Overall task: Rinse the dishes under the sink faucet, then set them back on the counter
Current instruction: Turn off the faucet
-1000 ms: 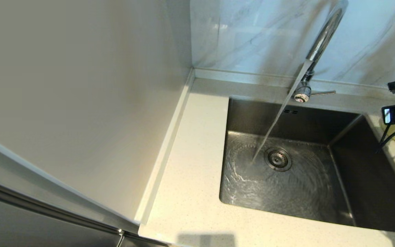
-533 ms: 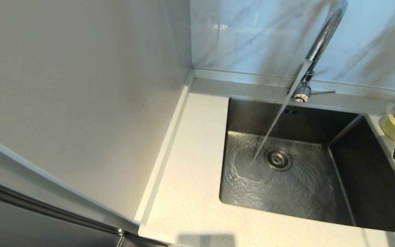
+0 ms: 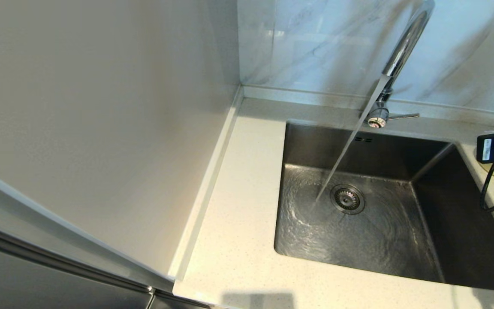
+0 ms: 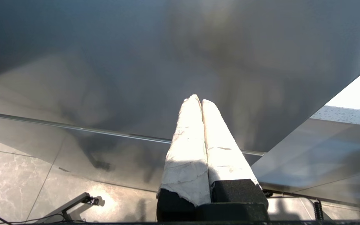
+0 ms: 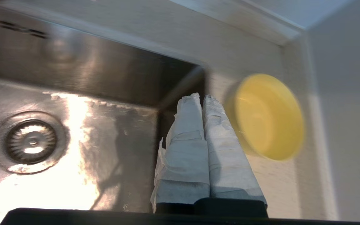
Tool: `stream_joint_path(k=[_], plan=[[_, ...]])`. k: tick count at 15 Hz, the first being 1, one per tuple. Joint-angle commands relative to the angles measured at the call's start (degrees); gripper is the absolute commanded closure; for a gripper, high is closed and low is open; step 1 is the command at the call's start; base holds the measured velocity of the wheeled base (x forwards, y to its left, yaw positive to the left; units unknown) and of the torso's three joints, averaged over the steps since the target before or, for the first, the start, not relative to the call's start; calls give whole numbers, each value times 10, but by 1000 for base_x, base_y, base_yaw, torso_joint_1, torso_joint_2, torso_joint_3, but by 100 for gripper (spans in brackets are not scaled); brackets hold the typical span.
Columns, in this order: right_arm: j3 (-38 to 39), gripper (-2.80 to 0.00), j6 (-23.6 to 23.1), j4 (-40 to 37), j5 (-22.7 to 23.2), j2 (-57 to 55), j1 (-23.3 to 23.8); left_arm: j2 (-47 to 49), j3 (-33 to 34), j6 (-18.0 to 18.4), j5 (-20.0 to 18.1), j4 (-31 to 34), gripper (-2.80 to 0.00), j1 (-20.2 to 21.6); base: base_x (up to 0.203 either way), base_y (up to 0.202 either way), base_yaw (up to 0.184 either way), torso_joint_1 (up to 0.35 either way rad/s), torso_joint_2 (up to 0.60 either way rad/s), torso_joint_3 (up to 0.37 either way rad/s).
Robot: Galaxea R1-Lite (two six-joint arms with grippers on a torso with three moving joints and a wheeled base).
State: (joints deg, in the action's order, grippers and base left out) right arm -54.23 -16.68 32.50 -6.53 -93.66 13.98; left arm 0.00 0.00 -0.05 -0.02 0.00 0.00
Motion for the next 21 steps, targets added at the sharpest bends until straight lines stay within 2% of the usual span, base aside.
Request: stream_joint_path(k=[1, 4, 6, 9, 13, 21], plan=[[14, 0, -1, 6, -2, 2, -35, 0, 0, 0, 0, 0, 0, 0, 0, 0, 0, 0, 0, 0], [25, 0, 9, 28, -13, -9, -108, 0, 0, 0, 0, 0, 0, 0, 0, 0, 0, 0, 0, 0], [18, 0, 18, 49, -20, -31, -137, 0, 0, 0, 0, 0, 0, 0, 0, 0, 0, 0, 0, 0], [8, 0, 25, 73, -48, -68, -146, 0, 0, 0, 0, 0, 0, 0, 0, 0, 0, 0, 0, 0], [-8, 0, 39, 174, -91, -112, -153, 0, 0, 0, 0, 0, 0, 0, 0, 0, 0, 0, 0, 0], [-30, 0, 39, 197, -95, -126, -166, 0, 0, 0, 0, 0, 0, 0, 0, 0, 0, 0, 0, 0]])
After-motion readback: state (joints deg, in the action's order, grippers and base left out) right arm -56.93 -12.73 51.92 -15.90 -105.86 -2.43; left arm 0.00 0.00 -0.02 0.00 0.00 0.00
